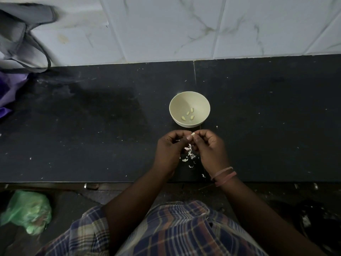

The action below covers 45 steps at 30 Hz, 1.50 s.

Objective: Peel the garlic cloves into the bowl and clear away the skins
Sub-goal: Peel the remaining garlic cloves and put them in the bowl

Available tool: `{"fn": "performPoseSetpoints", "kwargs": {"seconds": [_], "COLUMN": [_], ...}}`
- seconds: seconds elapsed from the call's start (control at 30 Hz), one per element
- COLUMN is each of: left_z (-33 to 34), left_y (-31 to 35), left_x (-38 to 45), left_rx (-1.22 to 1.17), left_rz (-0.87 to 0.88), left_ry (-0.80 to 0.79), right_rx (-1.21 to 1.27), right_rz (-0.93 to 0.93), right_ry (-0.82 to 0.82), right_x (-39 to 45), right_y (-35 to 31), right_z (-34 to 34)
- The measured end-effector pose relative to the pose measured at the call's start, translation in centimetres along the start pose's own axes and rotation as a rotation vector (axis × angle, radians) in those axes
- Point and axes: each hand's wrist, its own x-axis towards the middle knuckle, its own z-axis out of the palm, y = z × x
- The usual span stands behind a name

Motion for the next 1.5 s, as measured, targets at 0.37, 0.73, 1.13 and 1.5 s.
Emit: {"fn": "performPoseSetpoints", "kwargs": {"seconds": [0.37,0.73,1.13,1.5], "left_z": [0.9,0.4,0.4,0.8], "left_y": [-0.7,-0.8,-0.7,-0.1], "left_x": [0.2,0.2,-0.1,-0.5], "left_rx": [-0.26,-0.159,-0.097,-0.174], "left_rz": [-0.14,-0.084,-0.056,-0.039], "left_ry": [0.028,0.026,0.003,0.009], "right_rx": [-0.25,-0.432,-0.361,-0.201], "right_rz": [-0.116,-0.435,-0.283,-0.194], "right_ry": [0.067,0.005,-0.026,0.001], "right_x": [0.1,0.1,-0.1,-0.7], "right_y": [-0.1,-1.5,-1.5,-2.2], "right_z": [0.4,-1.1,-0.6,0.2]}}
